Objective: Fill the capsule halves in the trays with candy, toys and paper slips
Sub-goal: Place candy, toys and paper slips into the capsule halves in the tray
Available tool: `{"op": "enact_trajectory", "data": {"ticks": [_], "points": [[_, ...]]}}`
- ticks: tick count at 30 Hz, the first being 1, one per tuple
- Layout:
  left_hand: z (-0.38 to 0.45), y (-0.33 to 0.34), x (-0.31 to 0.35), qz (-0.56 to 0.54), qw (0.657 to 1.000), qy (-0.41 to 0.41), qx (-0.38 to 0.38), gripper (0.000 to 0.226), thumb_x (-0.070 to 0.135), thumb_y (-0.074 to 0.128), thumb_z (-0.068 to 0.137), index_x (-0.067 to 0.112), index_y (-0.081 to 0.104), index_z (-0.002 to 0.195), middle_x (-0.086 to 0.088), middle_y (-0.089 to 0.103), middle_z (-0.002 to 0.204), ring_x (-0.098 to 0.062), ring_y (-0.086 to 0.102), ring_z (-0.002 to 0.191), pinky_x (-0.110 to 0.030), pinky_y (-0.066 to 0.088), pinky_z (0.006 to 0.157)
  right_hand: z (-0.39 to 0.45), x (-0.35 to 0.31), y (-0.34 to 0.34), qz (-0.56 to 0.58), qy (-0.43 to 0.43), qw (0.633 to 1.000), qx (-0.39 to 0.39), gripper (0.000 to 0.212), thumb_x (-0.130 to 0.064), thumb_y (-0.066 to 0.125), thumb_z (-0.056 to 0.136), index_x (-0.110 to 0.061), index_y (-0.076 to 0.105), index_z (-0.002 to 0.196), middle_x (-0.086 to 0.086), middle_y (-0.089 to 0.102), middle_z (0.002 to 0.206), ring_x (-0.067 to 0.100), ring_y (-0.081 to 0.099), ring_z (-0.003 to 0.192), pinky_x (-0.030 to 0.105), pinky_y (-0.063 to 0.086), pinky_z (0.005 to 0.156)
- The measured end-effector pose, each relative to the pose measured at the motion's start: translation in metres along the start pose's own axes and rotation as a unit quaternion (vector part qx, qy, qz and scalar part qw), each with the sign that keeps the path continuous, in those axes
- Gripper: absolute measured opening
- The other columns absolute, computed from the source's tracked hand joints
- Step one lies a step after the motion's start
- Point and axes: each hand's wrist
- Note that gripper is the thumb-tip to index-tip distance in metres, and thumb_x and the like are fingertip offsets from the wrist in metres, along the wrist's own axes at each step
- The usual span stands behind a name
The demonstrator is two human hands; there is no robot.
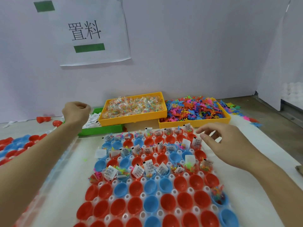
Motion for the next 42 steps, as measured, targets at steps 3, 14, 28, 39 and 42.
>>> {"op": "enact_trajectory", "data": {"ticks": [3,14,28,39,42], "points": [[-0.035,-0.014,0.012,-0.115,0.993,0.003,-0.021,0.008,0.014,0.074,0.083,0.012,0.073,0.092,-0.008,0.073,0.083,-0.019,0.064,0.068,-0.031,0.055,0.065,-0.001,-0.006,-0.002,0.012,0.001,1.000,0.004,0.016,-0.018,0.064,0.095,-0.032,0.071,0.093,-0.012,0.069,0.090,0.001,0.059,0.082,0.007,0.045,0.069],[-0.210,-0.036,0.088,-0.200,0.881,0.175,-0.392,0.014,0.034,0.082,0.061,0.025,0.078,0.072,-0.006,0.073,0.071,-0.024,0.066,0.064,-0.029,0.053,0.059,-0.014,-0.052,-0.011,0.203,-0.027,0.969,-0.142,0.034,-0.037,0.079,0.075,-0.028,0.074,0.107,-0.007,0.076,0.092,0.013,0.073,0.085,0.027,0.060,0.076],[-0.229,-0.021,0.085,-0.169,0.869,0.171,-0.432,0.009,0.032,0.083,0.072,0.026,0.077,0.075,-0.002,0.074,0.068,-0.028,0.067,0.063,-0.044,0.055,0.064,-0.016,-0.057,0.000,0.240,-0.002,0.963,-0.123,0.003,-0.006,0.073,0.087,-0.005,0.076,0.089,-0.004,0.072,0.065,0.003,0.066,0.058,0.008,0.046,0.050],[-0.227,-0.019,0.083,-0.161,0.859,0.144,-0.464,0.007,0.026,0.082,0.075,0.026,0.075,0.075,-0.001,0.073,0.064,-0.012,0.066,0.055,-0.022,0.051,0.059,-0.014,-0.055,-0.011,0.258,-0.004,0.961,-0.098,0.007,-0.003,0.078,0.081,-0.008,0.075,0.085,0.006,0.075,0.076,0.014,0.070,0.065,0.021,0.056,0.064],[-0.224,-0.020,0.083,-0.175,0.859,0.142,-0.460,0.006,0.023,0.081,0.076,0.025,0.075,0.075,-0.003,0.074,0.067,-0.014,0.067,0.059,-0.023,0.052,0.061,-0.016,-0.048,-0.035,0.256,-0.003,0.954,-0.153,0.006,-0.006,0.079,0.077,-0.010,0.076,0.079,0.008,0.073,0.073,0.011,0.067,0.061,0.019,0.053,0.062]]}}
Point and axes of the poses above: each hand's wrist, its own z-axis towards the middle knuckle, its own y-axis out of the palm, x = y × z
